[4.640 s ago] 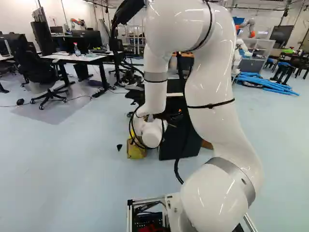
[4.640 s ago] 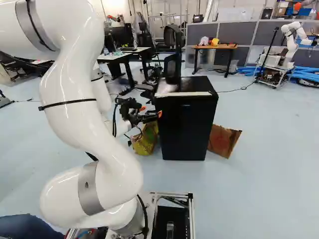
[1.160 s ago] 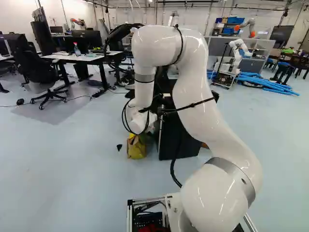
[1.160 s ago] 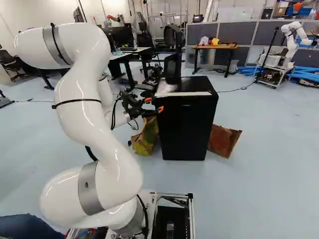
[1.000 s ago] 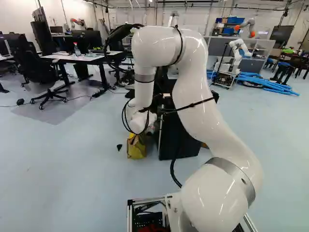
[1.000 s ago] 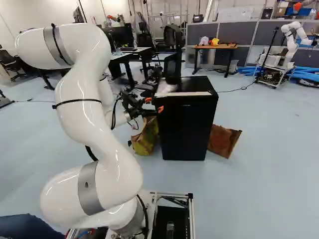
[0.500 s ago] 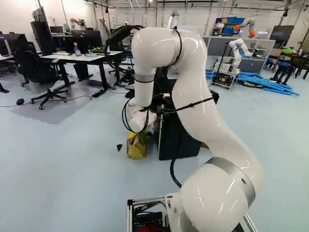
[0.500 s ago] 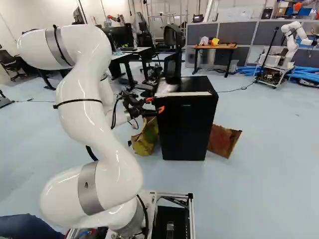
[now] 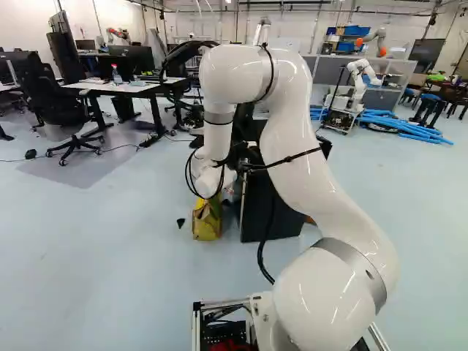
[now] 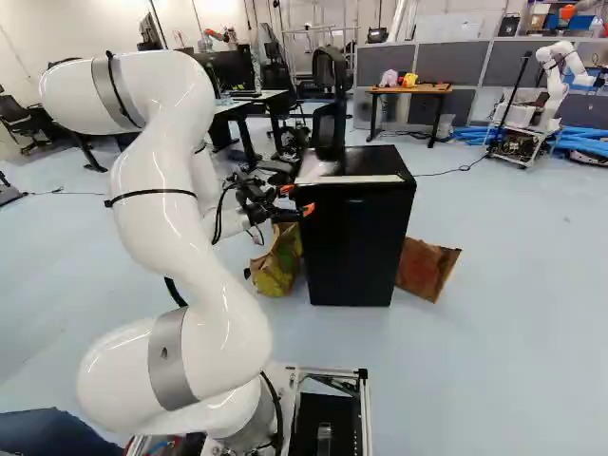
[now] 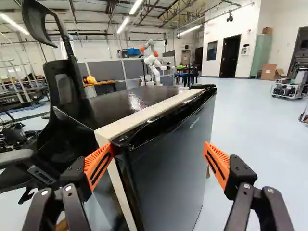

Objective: Grab a drink from the fridge

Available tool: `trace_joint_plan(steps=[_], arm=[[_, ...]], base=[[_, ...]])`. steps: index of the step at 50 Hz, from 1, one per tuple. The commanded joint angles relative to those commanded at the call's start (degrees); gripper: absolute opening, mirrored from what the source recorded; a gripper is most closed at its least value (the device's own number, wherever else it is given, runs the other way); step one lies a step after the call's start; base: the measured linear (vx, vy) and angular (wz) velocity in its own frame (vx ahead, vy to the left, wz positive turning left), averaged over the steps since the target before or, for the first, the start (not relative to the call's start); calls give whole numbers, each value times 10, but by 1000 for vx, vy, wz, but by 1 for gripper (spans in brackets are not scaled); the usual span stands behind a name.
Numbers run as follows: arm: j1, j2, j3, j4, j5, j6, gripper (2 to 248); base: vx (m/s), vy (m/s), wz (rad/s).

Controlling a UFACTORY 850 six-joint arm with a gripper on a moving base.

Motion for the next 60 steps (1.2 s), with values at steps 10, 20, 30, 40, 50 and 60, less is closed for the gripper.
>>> trace_joint_plan(steps=[10, 20, 30, 40, 50, 60], arm=[[-2, -3, -7, 8, 0, 0, 247], [-2, -3, -7, 17, 0, 0, 247], [-2, -3, -7, 25, 0, 0, 247], [-2, -3, -7, 33, 0, 0, 247], [-2, -3, -7, 41, 0, 0, 247], [-1, -3, -6, 50, 0, 0, 247]], base=[[0, 0, 0], [0, 0, 0], [0, 0, 0], [0, 0, 0], [0, 0, 0], [0, 0, 0]])
